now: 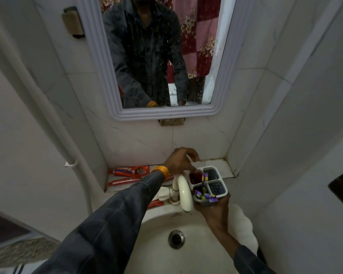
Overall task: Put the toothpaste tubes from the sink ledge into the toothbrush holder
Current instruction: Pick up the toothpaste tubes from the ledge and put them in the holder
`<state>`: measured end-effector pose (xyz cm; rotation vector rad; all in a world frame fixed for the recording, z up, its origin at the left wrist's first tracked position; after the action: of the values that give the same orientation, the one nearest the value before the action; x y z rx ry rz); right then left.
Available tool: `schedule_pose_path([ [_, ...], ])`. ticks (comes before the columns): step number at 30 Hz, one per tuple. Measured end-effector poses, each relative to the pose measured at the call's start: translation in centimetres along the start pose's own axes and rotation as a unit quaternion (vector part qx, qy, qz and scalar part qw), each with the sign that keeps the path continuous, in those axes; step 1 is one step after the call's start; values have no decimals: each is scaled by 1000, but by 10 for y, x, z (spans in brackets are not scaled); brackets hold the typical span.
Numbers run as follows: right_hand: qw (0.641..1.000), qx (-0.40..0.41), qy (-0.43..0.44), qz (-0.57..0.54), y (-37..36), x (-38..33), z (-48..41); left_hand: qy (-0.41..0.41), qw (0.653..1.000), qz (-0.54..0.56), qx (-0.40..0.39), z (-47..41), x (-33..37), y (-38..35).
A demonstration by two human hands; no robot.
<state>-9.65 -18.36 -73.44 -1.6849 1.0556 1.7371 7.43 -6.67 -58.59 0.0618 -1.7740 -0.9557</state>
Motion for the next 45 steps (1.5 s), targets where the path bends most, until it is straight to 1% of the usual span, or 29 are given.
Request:
schedule_pose_path([
  [2, 1000, 5, 14, 2, 0, 0, 0, 9, 1000, -3, 5, 0, -6, 4],
  [3, 1000, 8, 17, 0, -1, 1, -1, 23, 1000, -8, 19, 0, -14, 10],
  [4, 1000, 14, 23, -3, -1, 2, -4, 37, 998, -19, 44, 1, -26, 19],
  [6, 999, 25, 29, -14, 0, 2, -6, 80, 987, -81, 109, 9, -63, 46],
  [8, 999, 20, 35, -15, -1, 2, -6, 142, 968, -164, 123, 31, -111, 70],
  [9, 999, 21, 29, -17, 0, 4, -6, 174, 956, -207, 110, 43, -137, 79],
  [12, 1000, 4, 11, -18, -2, 11, -11, 238, 909, -326, 104, 73, -205, 105],
  [14, 1000, -12, -11, -5, -4, 21, -16, 239, 884, -388, 110, 80, -222, 117],
  [17, 1000, -17, -12, -3, -4, 18, -14, 222, 861, -449, 90, 77, -220, 120],
  [21, 1000, -3, 13, -23, -3, 7, -7, 217, 848, -478, 71, 68, -227, 118],
  [24, 1000, -9, 18, -23, -3, 9, -7, 205, 860, -459, 86, 64, -224, 122],
  [27, 1000, -16, 16, -10, -3, 13, -11, 206, 885, -399, 123, 65, -216, 127],
  [29, 1000, -17, 14, -6, -4, 13, -10, 184, 904, -357, 147, 61, -206, 126],
  [31, 1000, -13, 10, -8, -5, 12, -7, 146, 916, -326, 186, 51, -177, 127],
  [33, 1000, -6, 5, -18, -4, 13, -6, 109, 927, -282, 221, 38, -129, 129],
  [35, 1000, -14, 10, -18, -5, 11, -9, 84, 936, -251, 233, 21, -82, 127],
  [37, 1000, -22, 10, -12, -7, 14, -13, 72, 959, -179, 207, 5, -43, 117],
  [39, 1000, -23, 8, -7, -6, 11, -12, 44, 983, -60, 169, -5, -6, 97],
  [40, 1000, -21, 7, -5, -5, 12, -12, 26, 989, -11, 148, -7, 11, 84],
  [41, 1000, -22, 8, -6, -5, 12, -10, 7, 991, 14, 130, -9, 25, 72],
  [43, 1000, -25, 10, -3, -5, 10, -10, -14, 996, 20, 89, -12, 39, 43],
  [45, 1000, -25, 9, 1, -5, 8, -11, -10, 999, 6, 52, -14, 39, 14],
])
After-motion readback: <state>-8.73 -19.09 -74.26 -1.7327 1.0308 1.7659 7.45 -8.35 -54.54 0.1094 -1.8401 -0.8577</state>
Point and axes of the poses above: each hand's wrist, its own z-axis away from the middle knuckle, its own y-axis out of the back of the hand, x = y × z, the point moved 8 cm from there along -z, towards the middle knuckle, and after that the axes turned 14 degrees about x, right-handed, at the moved point
